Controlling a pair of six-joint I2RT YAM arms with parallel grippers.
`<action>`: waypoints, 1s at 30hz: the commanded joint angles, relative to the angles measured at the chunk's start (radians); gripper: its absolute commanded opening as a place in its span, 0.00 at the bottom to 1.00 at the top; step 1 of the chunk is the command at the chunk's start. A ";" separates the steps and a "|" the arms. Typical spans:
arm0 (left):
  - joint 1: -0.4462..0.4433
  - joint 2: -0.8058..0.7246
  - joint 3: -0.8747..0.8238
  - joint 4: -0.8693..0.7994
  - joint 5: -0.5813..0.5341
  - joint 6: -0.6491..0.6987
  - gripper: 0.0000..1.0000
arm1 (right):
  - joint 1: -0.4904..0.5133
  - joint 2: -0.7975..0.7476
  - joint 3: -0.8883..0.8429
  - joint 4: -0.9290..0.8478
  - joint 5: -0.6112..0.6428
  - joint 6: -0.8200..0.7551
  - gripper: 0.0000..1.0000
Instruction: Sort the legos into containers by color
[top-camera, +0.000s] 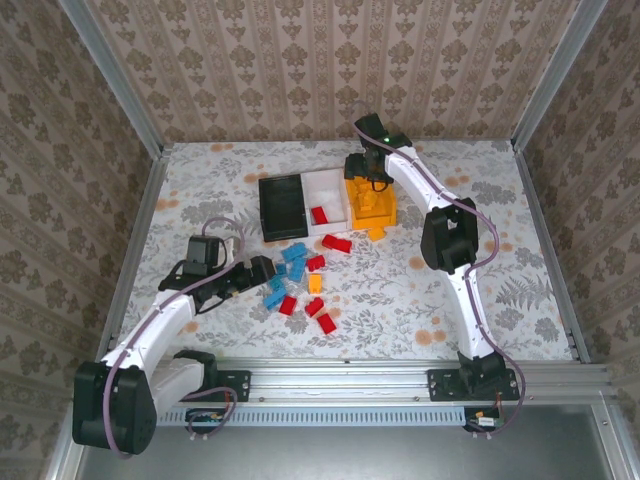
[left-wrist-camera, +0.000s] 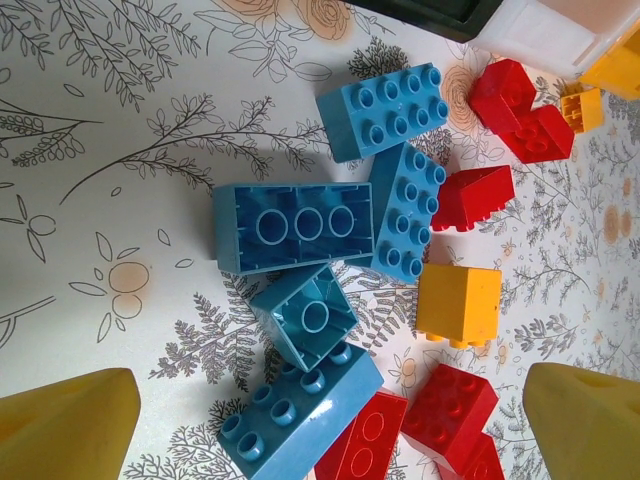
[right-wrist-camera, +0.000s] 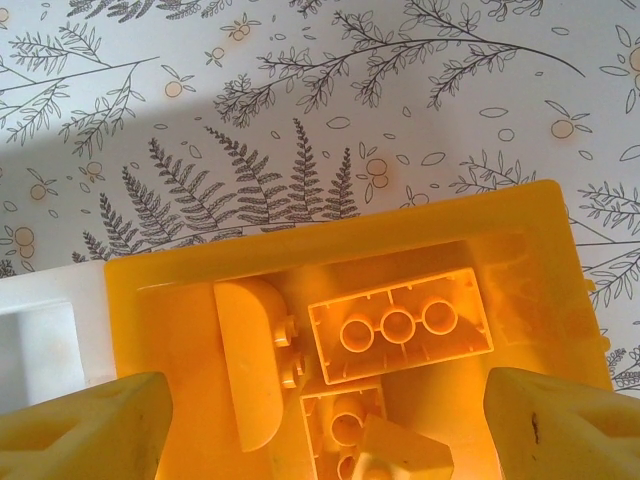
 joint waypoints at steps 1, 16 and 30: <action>0.003 -0.014 0.004 0.014 0.020 0.000 1.00 | -0.005 -0.049 0.002 -0.039 -0.011 -0.007 0.83; 0.001 -0.023 -0.015 0.048 0.035 -0.018 1.00 | -0.004 -0.578 -0.776 0.200 -0.078 -0.073 0.86; -0.042 0.015 -0.025 0.118 0.036 -0.069 1.00 | 0.064 -0.594 -1.104 0.293 -0.096 -0.078 0.88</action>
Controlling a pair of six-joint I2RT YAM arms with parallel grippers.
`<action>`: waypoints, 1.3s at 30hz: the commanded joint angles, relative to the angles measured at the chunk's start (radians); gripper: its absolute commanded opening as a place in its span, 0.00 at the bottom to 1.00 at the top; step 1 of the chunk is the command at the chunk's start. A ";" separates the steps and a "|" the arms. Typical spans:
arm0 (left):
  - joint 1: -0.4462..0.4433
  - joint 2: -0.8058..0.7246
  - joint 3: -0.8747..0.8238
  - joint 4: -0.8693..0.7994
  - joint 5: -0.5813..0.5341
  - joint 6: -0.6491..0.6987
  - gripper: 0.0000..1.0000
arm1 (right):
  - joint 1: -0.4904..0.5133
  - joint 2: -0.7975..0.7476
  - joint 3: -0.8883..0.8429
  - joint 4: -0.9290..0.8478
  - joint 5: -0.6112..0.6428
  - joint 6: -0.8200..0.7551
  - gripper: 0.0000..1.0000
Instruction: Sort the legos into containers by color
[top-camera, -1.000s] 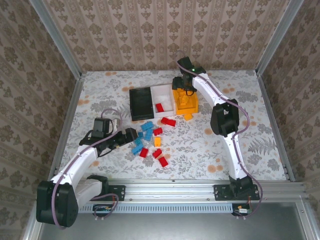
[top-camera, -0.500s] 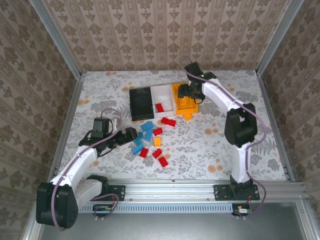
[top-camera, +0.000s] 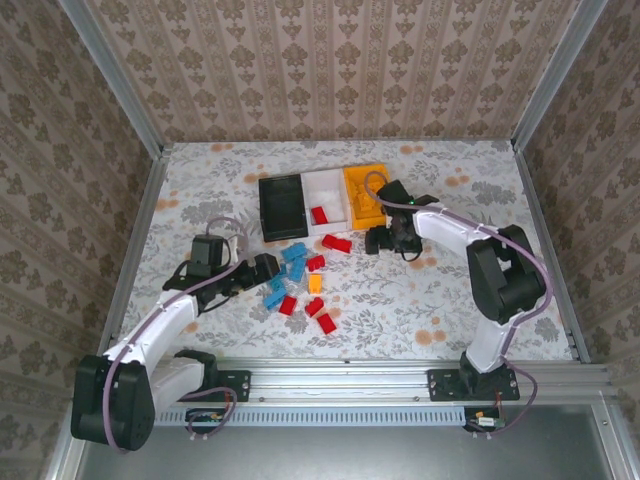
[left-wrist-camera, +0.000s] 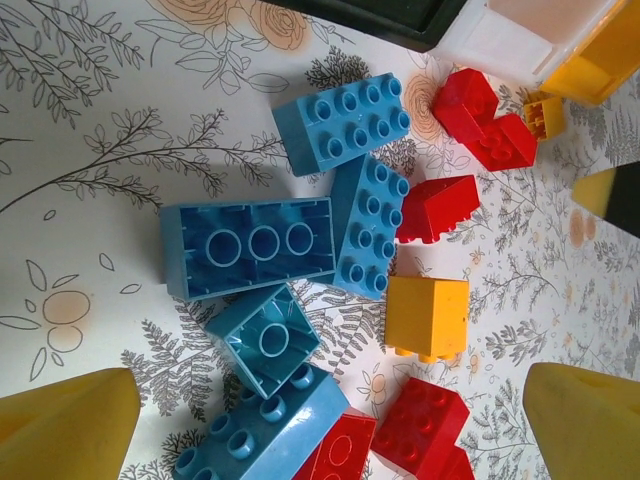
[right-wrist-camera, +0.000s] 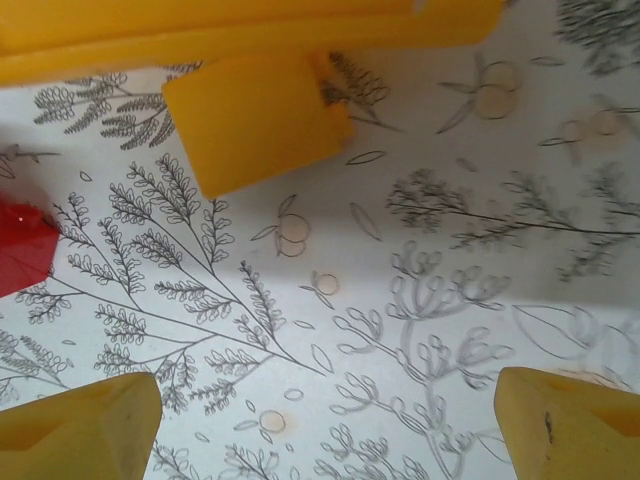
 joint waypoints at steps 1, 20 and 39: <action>-0.007 -0.014 -0.001 -0.001 0.005 -0.018 1.00 | 0.011 0.046 0.036 0.035 0.004 -0.025 0.88; -0.007 -0.022 0.009 -0.047 -0.028 -0.010 1.00 | -0.005 0.278 0.279 -0.003 0.076 -0.072 0.79; -0.006 0.018 0.012 -0.021 -0.022 -0.001 1.00 | -0.005 0.278 0.280 -0.004 0.081 -0.051 0.49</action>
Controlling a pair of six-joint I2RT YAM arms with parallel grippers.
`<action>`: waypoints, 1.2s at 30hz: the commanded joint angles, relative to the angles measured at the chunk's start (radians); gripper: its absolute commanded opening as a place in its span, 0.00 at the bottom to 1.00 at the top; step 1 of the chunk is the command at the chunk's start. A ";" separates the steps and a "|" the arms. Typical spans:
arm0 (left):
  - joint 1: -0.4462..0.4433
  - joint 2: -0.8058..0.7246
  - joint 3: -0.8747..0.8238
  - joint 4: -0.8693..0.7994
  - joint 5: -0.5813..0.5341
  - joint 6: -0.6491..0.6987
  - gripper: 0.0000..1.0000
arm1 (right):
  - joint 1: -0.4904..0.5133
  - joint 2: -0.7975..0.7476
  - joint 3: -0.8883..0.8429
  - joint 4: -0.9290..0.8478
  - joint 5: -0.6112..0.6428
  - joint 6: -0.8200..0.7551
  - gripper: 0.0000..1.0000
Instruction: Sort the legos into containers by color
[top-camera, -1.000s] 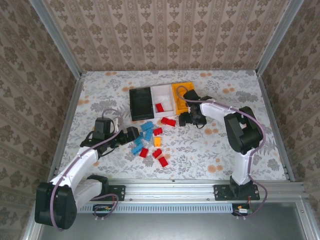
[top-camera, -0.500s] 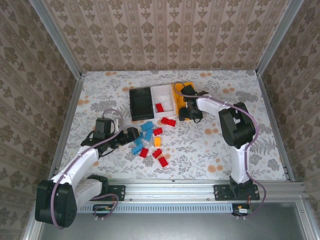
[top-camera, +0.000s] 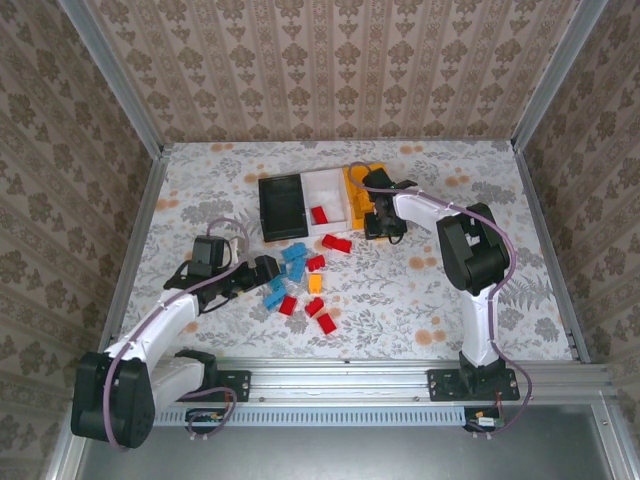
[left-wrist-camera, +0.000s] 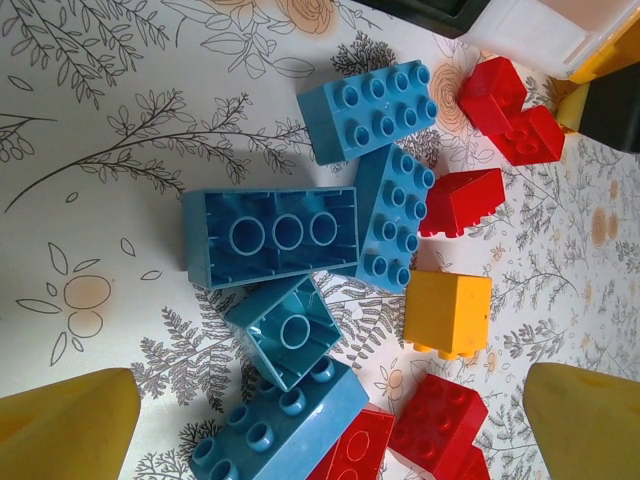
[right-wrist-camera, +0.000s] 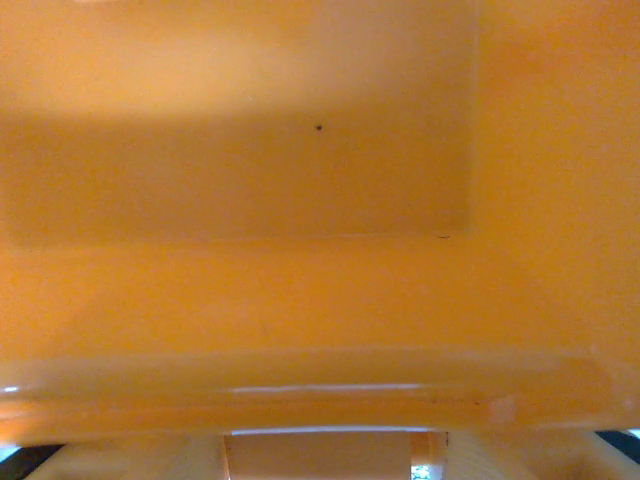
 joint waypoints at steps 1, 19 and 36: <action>-0.004 0.003 0.012 0.000 -0.002 -0.001 1.00 | 0.002 -0.009 -0.019 0.032 -0.004 0.008 0.48; -0.004 -0.009 0.021 0.001 0.008 -0.004 1.00 | -0.031 -0.556 -0.445 0.034 -0.066 0.138 0.46; -0.002 -0.085 0.009 -0.054 -0.011 0.007 1.00 | -0.054 -0.396 0.148 -0.117 -0.084 0.048 0.46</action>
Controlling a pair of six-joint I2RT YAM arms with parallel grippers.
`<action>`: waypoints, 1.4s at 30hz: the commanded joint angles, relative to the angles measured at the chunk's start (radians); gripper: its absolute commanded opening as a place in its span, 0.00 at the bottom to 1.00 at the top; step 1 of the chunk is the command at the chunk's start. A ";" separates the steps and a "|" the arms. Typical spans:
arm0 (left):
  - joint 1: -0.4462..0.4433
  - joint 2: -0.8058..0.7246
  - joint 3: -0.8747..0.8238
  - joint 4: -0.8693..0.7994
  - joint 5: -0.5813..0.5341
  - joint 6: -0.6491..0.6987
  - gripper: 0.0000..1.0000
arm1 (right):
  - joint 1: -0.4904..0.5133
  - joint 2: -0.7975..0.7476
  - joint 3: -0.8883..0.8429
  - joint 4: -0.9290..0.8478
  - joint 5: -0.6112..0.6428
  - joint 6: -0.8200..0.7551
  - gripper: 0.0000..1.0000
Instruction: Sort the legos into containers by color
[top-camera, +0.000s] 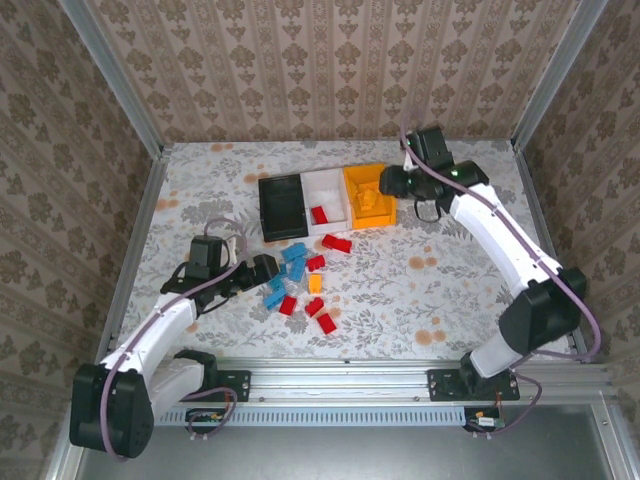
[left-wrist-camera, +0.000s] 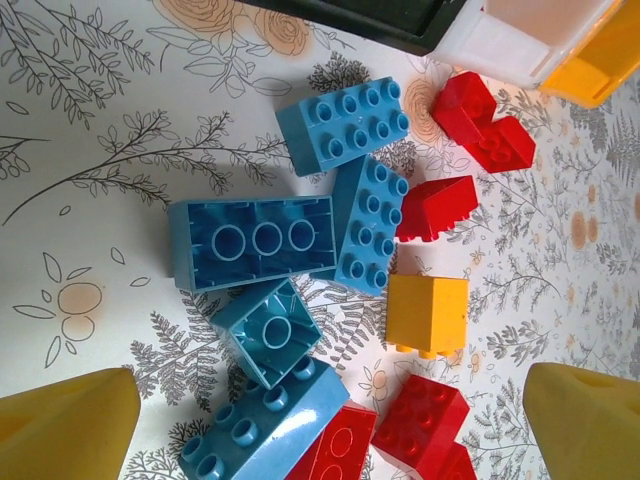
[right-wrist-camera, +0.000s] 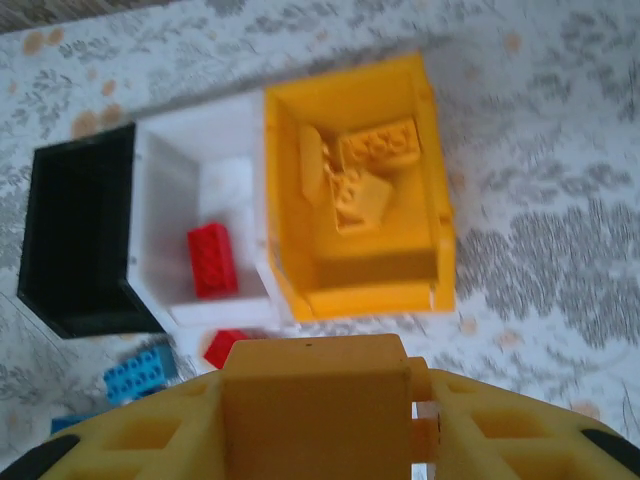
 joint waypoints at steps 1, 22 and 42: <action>-0.001 -0.028 0.008 -0.044 -0.013 0.011 1.00 | -0.005 0.141 0.112 -0.057 0.010 -0.046 0.46; 0.046 0.038 0.051 -0.080 -0.001 0.076 1.00 | -0.008 0.834 0.758 -0.209 0.041 -0.037 0.47; 0.057 0.056 0.046 -0.054 0.019 0.063 1.00 | -0.016 0.760 0.699 -0.188 0.030 -0.024 0.66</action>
